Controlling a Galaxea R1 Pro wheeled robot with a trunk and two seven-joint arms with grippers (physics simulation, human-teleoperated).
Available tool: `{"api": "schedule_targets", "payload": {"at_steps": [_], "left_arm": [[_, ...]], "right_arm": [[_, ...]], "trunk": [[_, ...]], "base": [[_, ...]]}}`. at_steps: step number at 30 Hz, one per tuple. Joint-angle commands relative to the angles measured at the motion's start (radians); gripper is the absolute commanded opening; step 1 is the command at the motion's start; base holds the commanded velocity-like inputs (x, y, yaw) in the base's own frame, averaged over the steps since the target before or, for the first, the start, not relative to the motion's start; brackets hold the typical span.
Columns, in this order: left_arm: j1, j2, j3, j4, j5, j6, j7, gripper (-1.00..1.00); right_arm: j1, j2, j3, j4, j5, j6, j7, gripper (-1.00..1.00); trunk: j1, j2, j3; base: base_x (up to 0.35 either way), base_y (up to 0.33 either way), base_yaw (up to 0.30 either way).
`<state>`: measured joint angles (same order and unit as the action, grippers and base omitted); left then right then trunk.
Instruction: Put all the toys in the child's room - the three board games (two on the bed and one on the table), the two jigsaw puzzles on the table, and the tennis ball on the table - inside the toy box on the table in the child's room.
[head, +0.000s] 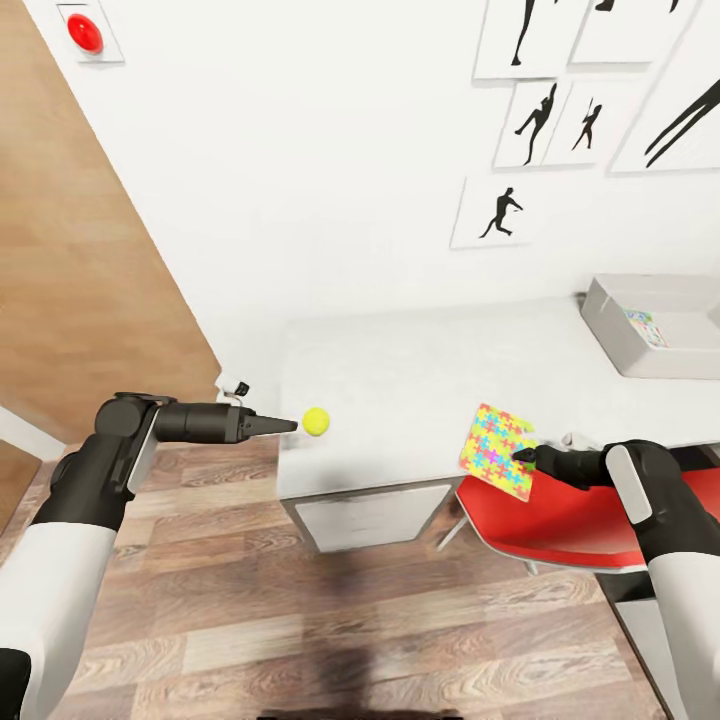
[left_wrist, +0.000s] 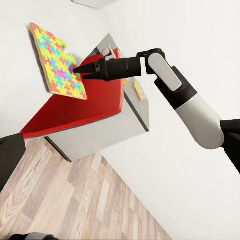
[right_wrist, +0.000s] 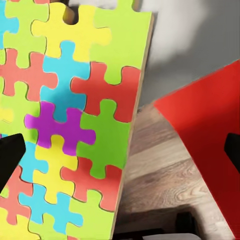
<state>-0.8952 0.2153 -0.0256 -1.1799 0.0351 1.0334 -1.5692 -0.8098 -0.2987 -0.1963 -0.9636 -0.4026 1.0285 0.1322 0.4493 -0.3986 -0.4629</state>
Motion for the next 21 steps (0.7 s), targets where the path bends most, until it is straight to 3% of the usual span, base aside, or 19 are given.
{"api": "schedule_targets", "payload": {"at_steps": [1,16,21], "left_arm": [[-0.001,0.001,-0.002,0.000,0.003,0.011,-0.002,1.00],[-0.001,0.001,-0.003,0.000,0.003,0.011,-0.002,1.00],[-0.001,0.001,-0.003,0.000,0.003,0.011,-0.002,1.00]], "right_arm": [[0.000,0.000,-0.002,0.061,0.022,0.004,0.011,1.00],[-0.002,-0.002,-0.003,0.048,0.018,0.004,0.018,1.00],[0.000,-0.002,-0.003,-0.008,0.016,0.004,0.061,1.00]], "trunk": [[0.001,-0.001,-0.002],[0.001,-0.001,0.005],[0.001,-0.001,0.013]], "base": [[-0.039,0.053,0.000],[-0.005,0.007,-0.041],[0.000,0.000,-0.114]]}}
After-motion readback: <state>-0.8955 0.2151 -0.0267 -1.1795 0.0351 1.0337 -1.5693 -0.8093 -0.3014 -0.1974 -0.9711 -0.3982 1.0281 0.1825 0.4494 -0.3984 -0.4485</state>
